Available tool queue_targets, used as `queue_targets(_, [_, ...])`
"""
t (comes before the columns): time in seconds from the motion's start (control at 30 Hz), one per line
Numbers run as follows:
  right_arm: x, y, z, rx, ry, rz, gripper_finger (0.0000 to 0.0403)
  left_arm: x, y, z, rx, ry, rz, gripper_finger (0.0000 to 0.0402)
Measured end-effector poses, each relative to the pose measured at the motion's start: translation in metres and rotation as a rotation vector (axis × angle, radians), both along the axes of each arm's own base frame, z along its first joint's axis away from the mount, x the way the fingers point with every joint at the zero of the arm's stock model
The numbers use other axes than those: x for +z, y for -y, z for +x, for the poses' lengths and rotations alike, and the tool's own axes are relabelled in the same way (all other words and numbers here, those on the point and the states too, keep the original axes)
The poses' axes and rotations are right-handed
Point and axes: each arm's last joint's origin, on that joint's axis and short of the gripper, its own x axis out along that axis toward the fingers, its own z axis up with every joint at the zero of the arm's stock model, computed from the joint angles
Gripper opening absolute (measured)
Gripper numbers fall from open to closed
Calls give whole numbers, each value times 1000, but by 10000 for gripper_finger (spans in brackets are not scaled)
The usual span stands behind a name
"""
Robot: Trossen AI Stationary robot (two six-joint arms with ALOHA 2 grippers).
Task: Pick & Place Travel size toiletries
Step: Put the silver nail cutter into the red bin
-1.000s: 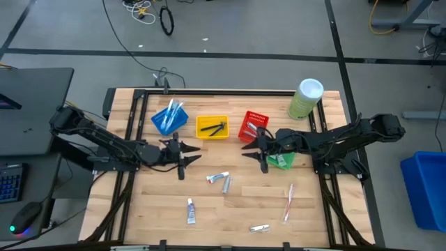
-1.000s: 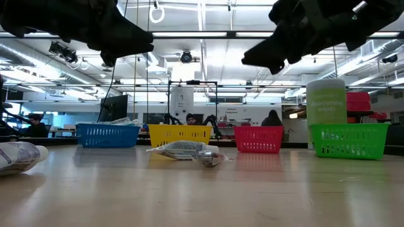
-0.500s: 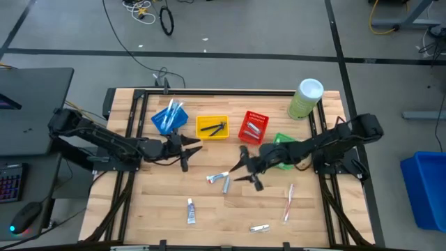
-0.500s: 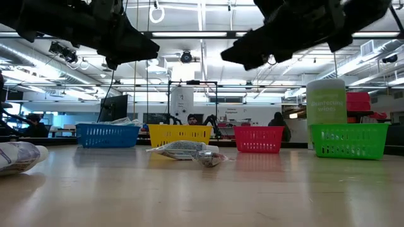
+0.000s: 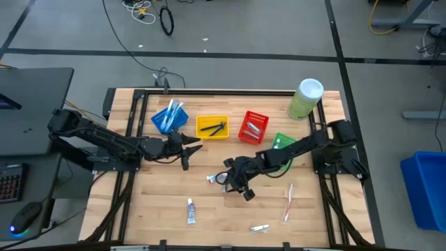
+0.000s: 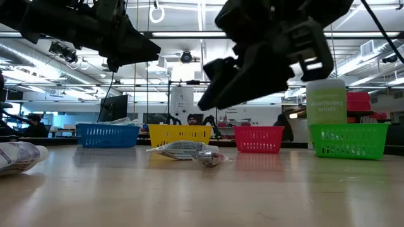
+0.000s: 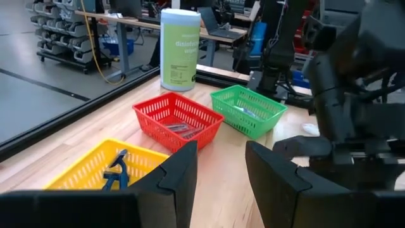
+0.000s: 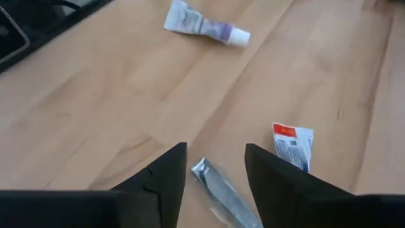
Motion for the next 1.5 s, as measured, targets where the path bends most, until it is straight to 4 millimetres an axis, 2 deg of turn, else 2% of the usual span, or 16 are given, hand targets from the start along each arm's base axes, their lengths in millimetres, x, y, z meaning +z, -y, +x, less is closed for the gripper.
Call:
queue_targets(0.13, [-9, 6, 4, -23, -19, 4, 193, -1, 0, 0, 0, -13, 1, 141])
queue_targets(0.3, [-9, 13, 5, -8, -18, 5, 220, -2, 0, 0, 0, -17, 2, 141])
queue_targets(0.47, [-13, 13, 6, 50, -2, -22, 220, -2, 0, 0, -1, -21, 0, 141])
queue_targets(0.73, [-45, 6, 9, 69, -61, -34, 193, -3, 0, 0, -1, -26, 0, 141])
queue_targets(0.9, [-55, 6, 10, 78, -71, -43, 181, -3, 0, 0, -2, -26, -2, 141])
queue_targets(1.07, [-58, 6, 9, 86, -81, -92, 158, -3, 0, -1, -1, -34, -1, 141])
queue_targets(1.37, [-57, 5, 11, 44, -67, -78, 72, -4, 0, -1, -1, -41, 1, 141])
queue_targets(1.5, [-55, 6, 12, -9, -69, -51, 59, -5, 0, -1, -1, -50, 3, 141])
